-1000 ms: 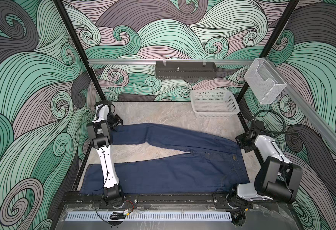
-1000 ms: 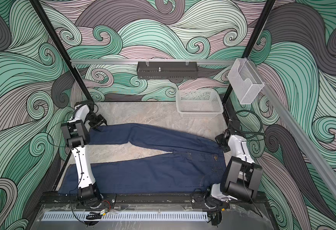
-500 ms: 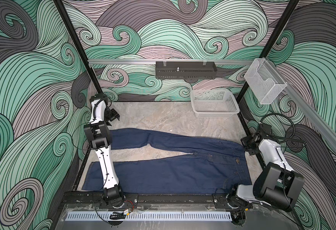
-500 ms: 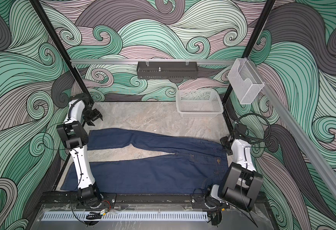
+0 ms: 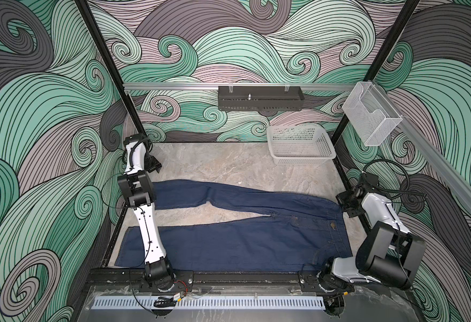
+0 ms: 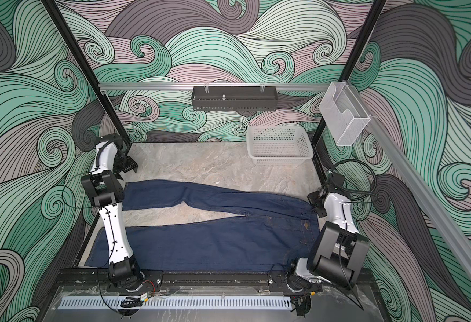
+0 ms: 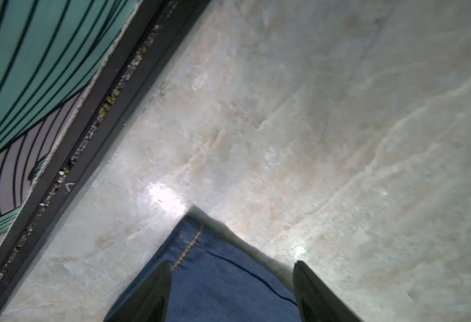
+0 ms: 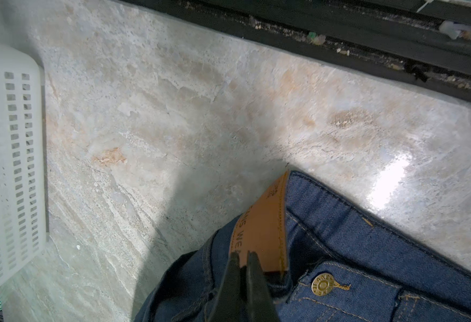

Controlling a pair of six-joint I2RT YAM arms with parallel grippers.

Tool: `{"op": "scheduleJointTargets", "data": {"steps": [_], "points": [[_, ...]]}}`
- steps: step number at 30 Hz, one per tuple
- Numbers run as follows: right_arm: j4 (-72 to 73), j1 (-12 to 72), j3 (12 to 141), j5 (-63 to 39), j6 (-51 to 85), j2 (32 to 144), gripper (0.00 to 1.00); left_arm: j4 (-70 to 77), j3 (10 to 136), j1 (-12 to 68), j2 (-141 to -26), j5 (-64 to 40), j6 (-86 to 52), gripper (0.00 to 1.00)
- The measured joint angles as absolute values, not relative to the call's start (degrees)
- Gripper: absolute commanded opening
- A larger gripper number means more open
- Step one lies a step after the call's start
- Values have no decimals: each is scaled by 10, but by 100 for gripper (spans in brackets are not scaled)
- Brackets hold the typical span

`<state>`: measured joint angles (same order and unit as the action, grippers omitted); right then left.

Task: Fold and stack the trousers
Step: Fold the trousers at the center of the table.

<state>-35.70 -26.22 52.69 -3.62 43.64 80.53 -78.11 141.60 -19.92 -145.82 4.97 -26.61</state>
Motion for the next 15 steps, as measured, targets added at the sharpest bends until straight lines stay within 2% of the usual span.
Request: {"op": "scheduleJointTargets", "data": {"steps": [9, 15], "points": [[-357, -243, 542, -39, 435, 822, 0, -789, 1415, -245, -1473, 51, -275, 69], [-357, -235, 544, -37, 435, 829, 0, -789, 1415, -244, -1497, 18, -277, 67]]}}
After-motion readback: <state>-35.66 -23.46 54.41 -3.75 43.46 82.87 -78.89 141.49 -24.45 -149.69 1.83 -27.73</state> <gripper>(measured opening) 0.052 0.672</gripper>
